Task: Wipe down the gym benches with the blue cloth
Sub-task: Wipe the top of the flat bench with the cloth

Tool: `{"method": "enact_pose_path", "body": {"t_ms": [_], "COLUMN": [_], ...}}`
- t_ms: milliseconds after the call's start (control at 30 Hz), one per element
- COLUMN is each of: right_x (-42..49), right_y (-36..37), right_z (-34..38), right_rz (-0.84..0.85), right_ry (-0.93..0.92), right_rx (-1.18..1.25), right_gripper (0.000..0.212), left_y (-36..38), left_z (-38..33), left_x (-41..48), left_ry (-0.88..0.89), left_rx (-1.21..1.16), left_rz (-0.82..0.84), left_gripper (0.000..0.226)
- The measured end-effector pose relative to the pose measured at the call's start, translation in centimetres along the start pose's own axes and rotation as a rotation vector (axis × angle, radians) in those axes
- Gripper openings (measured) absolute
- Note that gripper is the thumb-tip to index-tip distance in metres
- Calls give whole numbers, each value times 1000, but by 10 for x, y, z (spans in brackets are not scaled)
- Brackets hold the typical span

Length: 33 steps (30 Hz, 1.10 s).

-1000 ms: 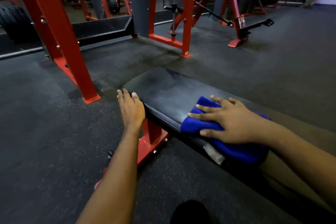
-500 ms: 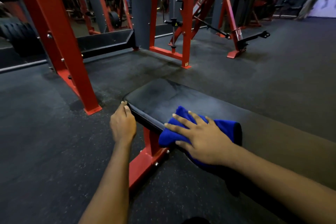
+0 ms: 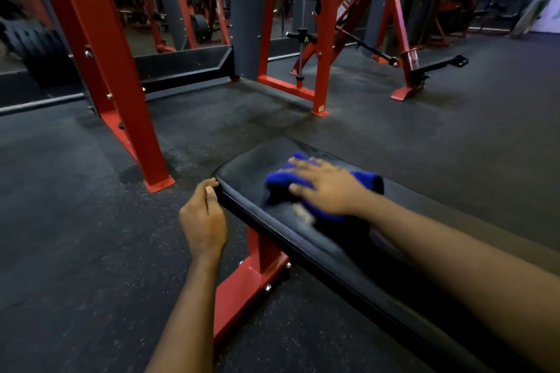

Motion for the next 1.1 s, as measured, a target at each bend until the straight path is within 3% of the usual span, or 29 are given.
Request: {"method": "enact_pose_path", "body": {"t_ms": [67,133,267,333,400,500,533,600,700,767,800,867,967,1033,1100], "right_x": [34,54,31,25,58,109,121,129,80,28,15,9,-9,-32,-69], "right_y": [-2,-3,-2,-2,-1,0,1,2,-5,-7,-10,-15,-15,-11,-19], "right_z": [-61,-62,72,80,30,-45,-41,4,98,119,107,44,-25,0,54], "right_rz": [70,90,-42,-68,-22,98,105,90,-47,-95,-95,-108,-41,-54,-145], "right_ry": [326,403,-106,-216,-62,320,336,201,-212,-448,-461,-226,244,235,93], "right_rx": [20,0,-90,-33,-23,15,15,-35,-106,-62,12,112,-31,-45,-7], "right_gripper": [59,56,50,51,52,54,55,55,52,51,52,53,53,52,47], "left_y": [-1,-2,2,8,11,9,8,8,5,6,6,6,6,4,1], "left_z": [4,8,24,37,50,55,56,58,58,57,52,39,16,-2,-17], "left_x": [1,0,7,13,18,20,21,24,33,35,35,29,10,-4,-19], "left_ry": [4,-3,-46,-88,-127,-142,-148,-172,-223,-233,-219,-173,-167,-174,-173], "left_rx": [-12,-54,-90,-146,-199,-243,-263,-318,-414,-395,-363,-242,-99,-96,-90], "left_rz": [30,61,127,187,240,318,339,349,306,306,316,347,387,405,437], "left_gripper": [28,31,34,34,34,34,34,33,27,26,27,30,35,37,37]}}
Point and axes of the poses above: each hand's wrist, its own x-axis towards the middle knuckle, its own y-axis out of the palm, z = x × y, the point moved 9 cm from there along x, towards the middle knuckle, and after that the axes turned 9 degrees about -x, right-handed, at the moved point
